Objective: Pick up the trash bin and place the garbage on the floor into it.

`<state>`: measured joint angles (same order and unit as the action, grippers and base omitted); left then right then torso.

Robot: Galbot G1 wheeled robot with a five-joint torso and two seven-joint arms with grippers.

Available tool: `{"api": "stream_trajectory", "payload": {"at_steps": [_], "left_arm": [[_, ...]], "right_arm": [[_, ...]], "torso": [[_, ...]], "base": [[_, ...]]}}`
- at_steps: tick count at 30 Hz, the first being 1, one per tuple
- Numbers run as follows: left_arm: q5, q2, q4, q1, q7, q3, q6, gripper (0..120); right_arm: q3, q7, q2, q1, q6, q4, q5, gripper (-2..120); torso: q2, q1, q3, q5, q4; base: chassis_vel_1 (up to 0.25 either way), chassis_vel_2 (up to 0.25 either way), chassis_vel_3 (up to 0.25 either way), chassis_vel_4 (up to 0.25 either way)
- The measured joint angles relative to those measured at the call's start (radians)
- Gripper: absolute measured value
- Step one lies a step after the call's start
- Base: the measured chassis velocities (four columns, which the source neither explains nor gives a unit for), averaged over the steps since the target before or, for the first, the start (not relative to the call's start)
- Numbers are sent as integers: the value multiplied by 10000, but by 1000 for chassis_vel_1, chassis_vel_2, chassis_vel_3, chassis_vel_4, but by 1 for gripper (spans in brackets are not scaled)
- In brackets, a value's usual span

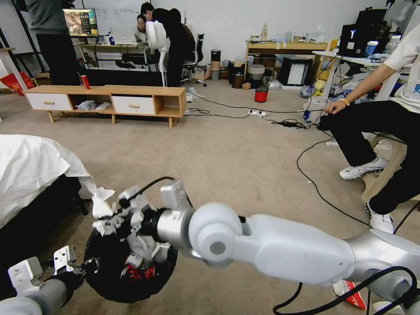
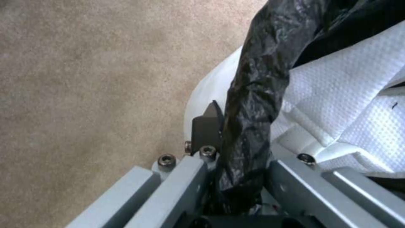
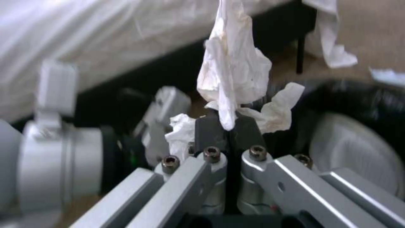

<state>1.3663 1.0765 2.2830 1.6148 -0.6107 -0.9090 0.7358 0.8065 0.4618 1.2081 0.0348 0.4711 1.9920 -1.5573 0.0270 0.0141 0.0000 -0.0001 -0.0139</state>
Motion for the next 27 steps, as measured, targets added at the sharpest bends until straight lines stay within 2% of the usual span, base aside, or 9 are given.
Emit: {"api": "stream_trajectory", "payload": {"at_steps": [14, 23, 27], "left_arm": [[-20, 65, 22, -14, 25, 12, -4, 0], [-51, 108, 12, -7, 41, 35, -5, 0], [-61, 110, 10, 16, 42, 37, -5, 0]], "right_arm": [[609, 1233, -5, 607, 1047, -418, 109, 0], [675, 1380, -111, 929, 1001, -579, 556, 0], [588, 1411, -119, 945, 994, -570, 616, 16]], "torso": [[0, 0, 0, 1, 0], [0, 0, 0, 2, 0], [0, 0, 0, 1, 0]], "base": [[0, 0, 0, 0], [0, 0, 0, 0], [0, 0, 0, 0]]}}
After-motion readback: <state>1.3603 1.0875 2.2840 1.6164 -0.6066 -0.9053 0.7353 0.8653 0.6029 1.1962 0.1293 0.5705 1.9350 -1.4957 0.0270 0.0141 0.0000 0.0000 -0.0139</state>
